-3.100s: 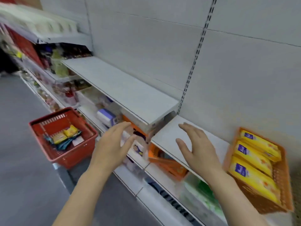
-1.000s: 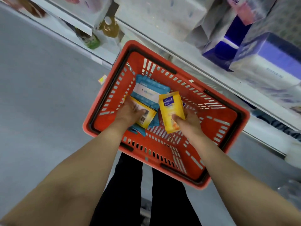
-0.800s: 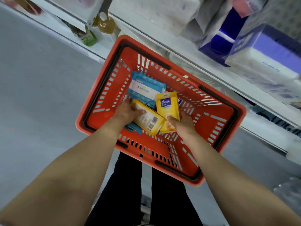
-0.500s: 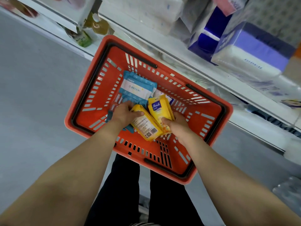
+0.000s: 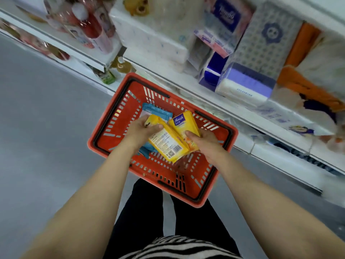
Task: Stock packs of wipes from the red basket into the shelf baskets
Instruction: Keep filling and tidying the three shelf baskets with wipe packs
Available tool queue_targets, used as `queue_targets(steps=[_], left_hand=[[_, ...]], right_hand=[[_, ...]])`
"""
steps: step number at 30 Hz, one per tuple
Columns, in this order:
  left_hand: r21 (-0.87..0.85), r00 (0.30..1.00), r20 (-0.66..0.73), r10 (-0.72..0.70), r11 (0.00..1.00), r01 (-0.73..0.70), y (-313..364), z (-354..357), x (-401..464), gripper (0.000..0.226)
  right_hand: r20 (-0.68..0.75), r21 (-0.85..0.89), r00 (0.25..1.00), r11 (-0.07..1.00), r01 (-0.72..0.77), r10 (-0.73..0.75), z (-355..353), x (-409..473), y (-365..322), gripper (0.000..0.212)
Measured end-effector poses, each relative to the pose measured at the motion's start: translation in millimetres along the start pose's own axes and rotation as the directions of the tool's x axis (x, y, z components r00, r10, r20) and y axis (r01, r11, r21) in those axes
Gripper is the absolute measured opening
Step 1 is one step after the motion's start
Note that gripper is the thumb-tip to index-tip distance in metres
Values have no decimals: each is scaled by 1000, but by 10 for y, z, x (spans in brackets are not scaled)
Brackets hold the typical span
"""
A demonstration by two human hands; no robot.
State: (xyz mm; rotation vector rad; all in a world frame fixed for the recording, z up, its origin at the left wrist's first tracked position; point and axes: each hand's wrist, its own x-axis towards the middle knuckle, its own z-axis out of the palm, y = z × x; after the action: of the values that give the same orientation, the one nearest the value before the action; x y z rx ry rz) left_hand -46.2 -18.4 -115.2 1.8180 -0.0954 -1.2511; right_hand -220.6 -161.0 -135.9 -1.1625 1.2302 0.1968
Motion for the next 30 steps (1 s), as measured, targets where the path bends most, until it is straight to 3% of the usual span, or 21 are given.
queue_targets(steps=[2,5,7,12,19,22,24,26,28,30], left_hand=[[-53,997,-38,69,996,-71,117,-67,-113,12],[-95,984,-72,164,981,-170,277,-200,-298,17],[-113,975,-45,219,968,-223,385,-256,-446,19],[-100,920,135,368,929,-357,621,-199,-799,25],[-134,780,426,458,885,-447,755,-98,-1146,23],[-96,732,556,393,905,-413,825,96,-1319,33],[-137,692,652,309,946,-293,885,298,-1450,51],[-189,720,640,268,963,-191,939,578,-1555,54],[-94,776,579,251,966,-242,1019,948,-1626,68],[-18,788,549,278,947,-321,1066,1361,-1752,75]], right_hand=[[-51,23,997,998,53,-52,-124,-171,-84,23],[-115,195,989,974,118,-97,-312,-464,-271,21],[-39,338,995,936,96,-88,-360,-707,-437,23],[213,569,977,815,-106,-21,-86,-1261,-698,30],[180,739,984,662,-127,-12,25,-1839,-448,60],[59,786,995,618,1,-77,-146,-2107,-268,54],[-65,768,988,625,141,-143,-320,-2285,-162,36],[-186,740,964,618,265,-190,-508,-2458,-41,30],[-312,696,921,604,389,-234,-722,-2602,80,30],[-415,649,869,580,491,-270,-943,-2782,204,28]])
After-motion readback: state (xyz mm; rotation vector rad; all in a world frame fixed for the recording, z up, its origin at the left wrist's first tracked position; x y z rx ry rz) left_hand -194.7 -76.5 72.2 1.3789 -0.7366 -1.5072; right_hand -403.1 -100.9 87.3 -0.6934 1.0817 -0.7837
